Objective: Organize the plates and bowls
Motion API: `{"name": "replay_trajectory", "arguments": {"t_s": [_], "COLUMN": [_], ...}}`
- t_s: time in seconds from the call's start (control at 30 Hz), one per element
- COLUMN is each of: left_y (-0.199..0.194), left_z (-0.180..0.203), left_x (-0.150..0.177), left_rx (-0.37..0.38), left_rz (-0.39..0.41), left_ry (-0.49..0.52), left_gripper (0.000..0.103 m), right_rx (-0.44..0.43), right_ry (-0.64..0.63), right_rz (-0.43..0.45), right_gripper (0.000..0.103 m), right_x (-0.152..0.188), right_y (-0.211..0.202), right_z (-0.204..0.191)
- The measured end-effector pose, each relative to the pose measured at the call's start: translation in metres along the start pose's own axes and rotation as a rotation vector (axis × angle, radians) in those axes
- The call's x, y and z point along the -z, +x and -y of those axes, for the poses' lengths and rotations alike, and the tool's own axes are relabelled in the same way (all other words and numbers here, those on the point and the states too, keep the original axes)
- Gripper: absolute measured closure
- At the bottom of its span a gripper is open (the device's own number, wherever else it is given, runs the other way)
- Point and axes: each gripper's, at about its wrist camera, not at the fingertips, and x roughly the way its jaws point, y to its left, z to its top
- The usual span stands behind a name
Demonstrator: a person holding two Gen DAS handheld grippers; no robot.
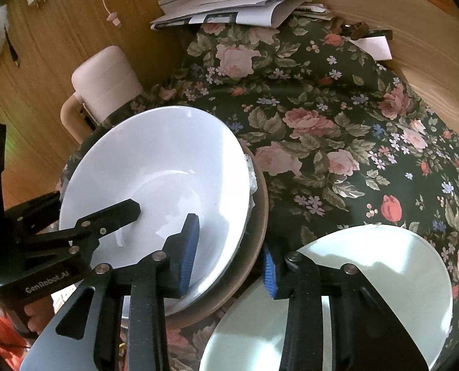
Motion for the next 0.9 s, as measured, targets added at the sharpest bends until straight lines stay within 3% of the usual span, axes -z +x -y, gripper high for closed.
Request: {"name": "replay_trajectory", "arguments": {"t_s": [0.37,0.9], "left_y": [-0.006,-0.023], "left_z": [0.005,0.027], "left_x": [-0.003,-0.018], "left_rx": [-0.032,0.009], "left_rz": [0.04,0.077], "left_ry": [-0.036,-0.013], "left_gripper": [0.056,0.056], "right_rx": [0.005,0.031], "right_ry": [0.051,0.099], "right_rz": [0.03,0.144], "right_gripper": [0.074,0.074], "right_x": [-0.002,-0.001], "right_y": [-0.006,-0.047], "right_z": [0.006,0.016]}}
